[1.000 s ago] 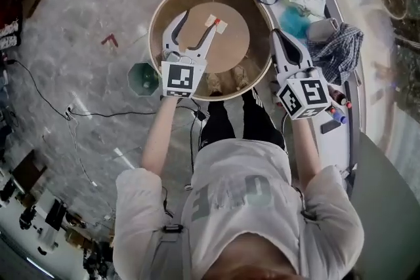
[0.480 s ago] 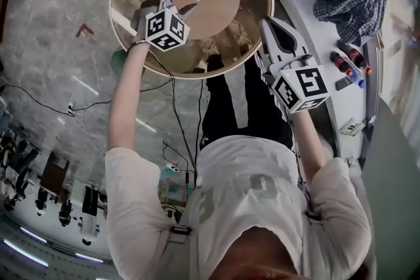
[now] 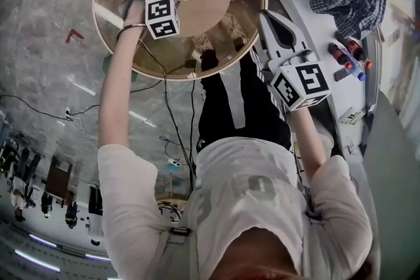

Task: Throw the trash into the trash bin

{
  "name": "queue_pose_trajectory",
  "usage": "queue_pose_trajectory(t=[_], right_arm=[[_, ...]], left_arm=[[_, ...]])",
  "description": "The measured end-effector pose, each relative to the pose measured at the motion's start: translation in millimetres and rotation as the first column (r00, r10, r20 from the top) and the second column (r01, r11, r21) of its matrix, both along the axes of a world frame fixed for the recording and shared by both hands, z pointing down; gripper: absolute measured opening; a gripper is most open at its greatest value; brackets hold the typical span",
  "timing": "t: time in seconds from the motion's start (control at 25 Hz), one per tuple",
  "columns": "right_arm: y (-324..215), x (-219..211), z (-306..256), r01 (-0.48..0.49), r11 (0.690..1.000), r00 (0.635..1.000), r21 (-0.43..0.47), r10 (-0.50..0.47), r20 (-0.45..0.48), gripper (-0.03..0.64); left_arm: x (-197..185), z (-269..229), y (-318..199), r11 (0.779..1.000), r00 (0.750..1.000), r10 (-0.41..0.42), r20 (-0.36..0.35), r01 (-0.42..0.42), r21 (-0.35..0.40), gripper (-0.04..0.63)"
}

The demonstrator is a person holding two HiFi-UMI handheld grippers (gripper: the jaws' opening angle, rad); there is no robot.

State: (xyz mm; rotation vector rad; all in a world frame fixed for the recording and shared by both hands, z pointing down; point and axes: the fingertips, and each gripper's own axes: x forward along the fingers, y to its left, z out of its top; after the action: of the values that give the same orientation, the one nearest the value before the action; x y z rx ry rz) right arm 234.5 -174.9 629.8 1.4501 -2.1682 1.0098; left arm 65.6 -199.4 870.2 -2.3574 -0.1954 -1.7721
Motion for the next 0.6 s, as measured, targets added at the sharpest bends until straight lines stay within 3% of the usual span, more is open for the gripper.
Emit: queue_pose_trajectory(t=[0.16, 0.32, 0.48, 0.6], right_arm=[[0.5, -4.1, 2.9, 0.005, 1.000, 1.000, -0.002, -0.005, 0.013, 0.014], [1.5, -9.1, -0.4, 0.014, 1.000, 1.000, -0.003, -0.014, 0.016, 0.014], [-0.7, -15.3, -8.7, 0.027, 1.000, 0.999, 0.012, -0.027, 0.020, 0.014], [-2.0, -16.1, -20.7, 0.026, 0.999, 0.999, 0.032, -0.026, 0.019, 0.014]], left_arm=[[0.4, 5.6, 1.1, 0.998, 0.997, 0.055, 0.052, -0.054, -0.008, 0.302], [0.3, 3.1, 0.8, 0.998, 0.996, 0.063, 0.056, -0.063, 0.004, 0.282], [-5.1, -5.1, 0.9, 1.000, 0.999, -0.004, 0.042, 0.004, 0.000, 0.267], [0.5, -26.7, -1.8, 0.997, 0.998, -0.069, -0.013, 0.069, 0.016, 0.262]])
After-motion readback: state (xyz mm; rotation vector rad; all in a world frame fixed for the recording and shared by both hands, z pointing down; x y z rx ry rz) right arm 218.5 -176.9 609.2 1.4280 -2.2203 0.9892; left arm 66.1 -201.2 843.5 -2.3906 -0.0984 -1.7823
